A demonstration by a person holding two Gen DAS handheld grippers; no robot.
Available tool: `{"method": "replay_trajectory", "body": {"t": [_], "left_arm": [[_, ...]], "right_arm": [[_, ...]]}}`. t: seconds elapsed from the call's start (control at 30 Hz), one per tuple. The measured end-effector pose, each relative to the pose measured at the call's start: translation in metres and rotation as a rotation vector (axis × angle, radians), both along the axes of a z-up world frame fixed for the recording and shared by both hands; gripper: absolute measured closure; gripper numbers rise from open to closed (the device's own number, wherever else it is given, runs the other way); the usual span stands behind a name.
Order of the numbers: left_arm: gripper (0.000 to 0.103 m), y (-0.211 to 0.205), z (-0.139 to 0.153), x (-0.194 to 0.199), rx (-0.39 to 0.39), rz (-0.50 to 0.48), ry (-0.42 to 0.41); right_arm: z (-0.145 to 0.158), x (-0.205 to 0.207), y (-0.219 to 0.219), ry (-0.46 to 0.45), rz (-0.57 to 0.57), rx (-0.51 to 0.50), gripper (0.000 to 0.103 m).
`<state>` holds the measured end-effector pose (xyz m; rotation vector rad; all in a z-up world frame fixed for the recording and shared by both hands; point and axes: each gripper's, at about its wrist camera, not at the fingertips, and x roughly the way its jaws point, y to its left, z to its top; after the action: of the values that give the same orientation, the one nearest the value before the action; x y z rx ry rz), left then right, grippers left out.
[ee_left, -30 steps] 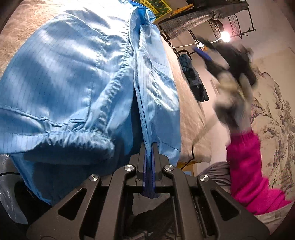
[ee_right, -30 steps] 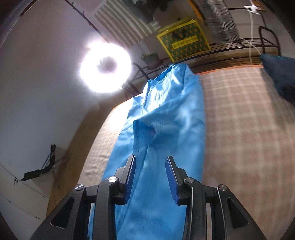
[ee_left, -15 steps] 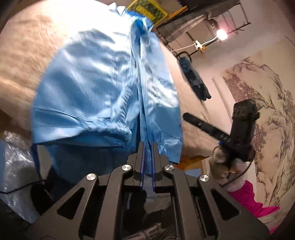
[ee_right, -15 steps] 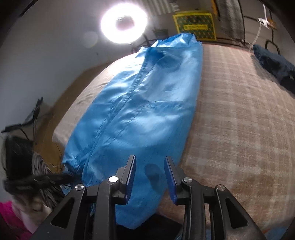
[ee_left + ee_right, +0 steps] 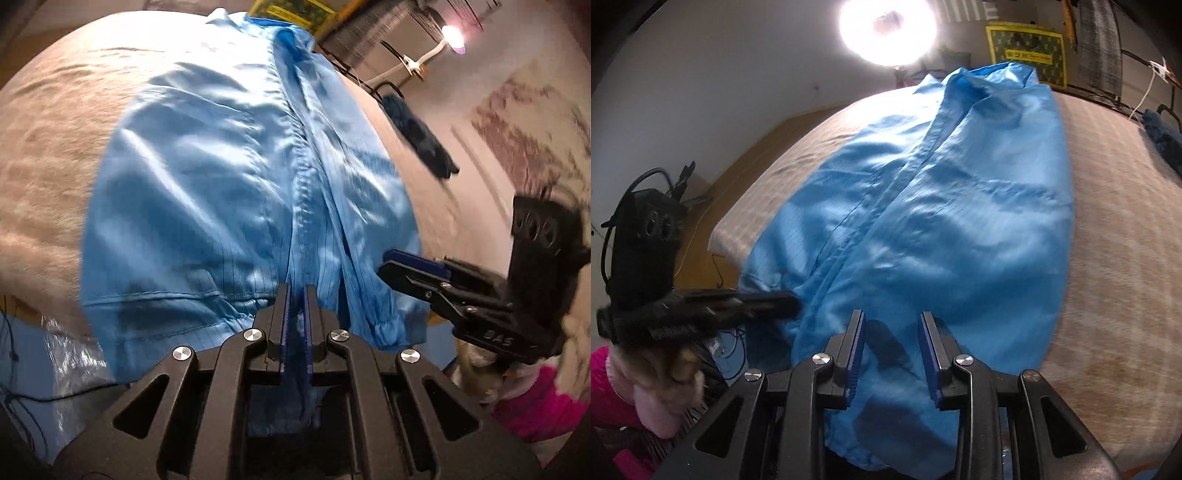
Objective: Fold large clothes
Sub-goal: 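Grasp the coat's folded end with the right gripper while the left gripper grasps the cuff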
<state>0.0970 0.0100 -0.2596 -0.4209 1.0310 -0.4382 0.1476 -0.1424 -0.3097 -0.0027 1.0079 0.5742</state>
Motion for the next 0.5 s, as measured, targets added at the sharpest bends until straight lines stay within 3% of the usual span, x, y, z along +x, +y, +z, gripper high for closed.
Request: {"method": "replay_trajectory", "body": {"t": [0.13, 0.2, 0.27, 0.33, 0.43, 0.5], "left_arm": [[0.099, 0.010, 0.002, -0.001, -0.039, 0.016, 0.021], [0.090, 0.025, 0.012, -0.006, -0.069, 0.029, 0.016], [0.061, 0.041, 0.024, -0.013, -0.072, 0.060, -0.013], [0.048, 0.065, 0.033, -0.015, -0.063, 0.119, -0.025], [0.048, 0.102, 0.028, -0.008, -0.094, 0.201, 0.029], [0.048, 0.118, 0.017, 0.000, -0.120, 0.223, 0.080]], "right_arm": [[0.000, -0.005, -0.002, 0.023, 0.008, 0.039, 0.073], [0.012, -0.010, -0.016, 0.022, -0.014, 0.097, 0.069], [0.024, -0.017, -0.037, -0.002, -0.054, 0.128, 0.065], [0.029, -0.020, -0.056, -0.012, -0.095, 0.115, 0.061], [0.022, -0.017, -0.082, 0.031, -0.145, 0.091, 0.060], [0.010, -0.013, -0.098, 0.095, -0.184, 0.131, 0.060]]}}
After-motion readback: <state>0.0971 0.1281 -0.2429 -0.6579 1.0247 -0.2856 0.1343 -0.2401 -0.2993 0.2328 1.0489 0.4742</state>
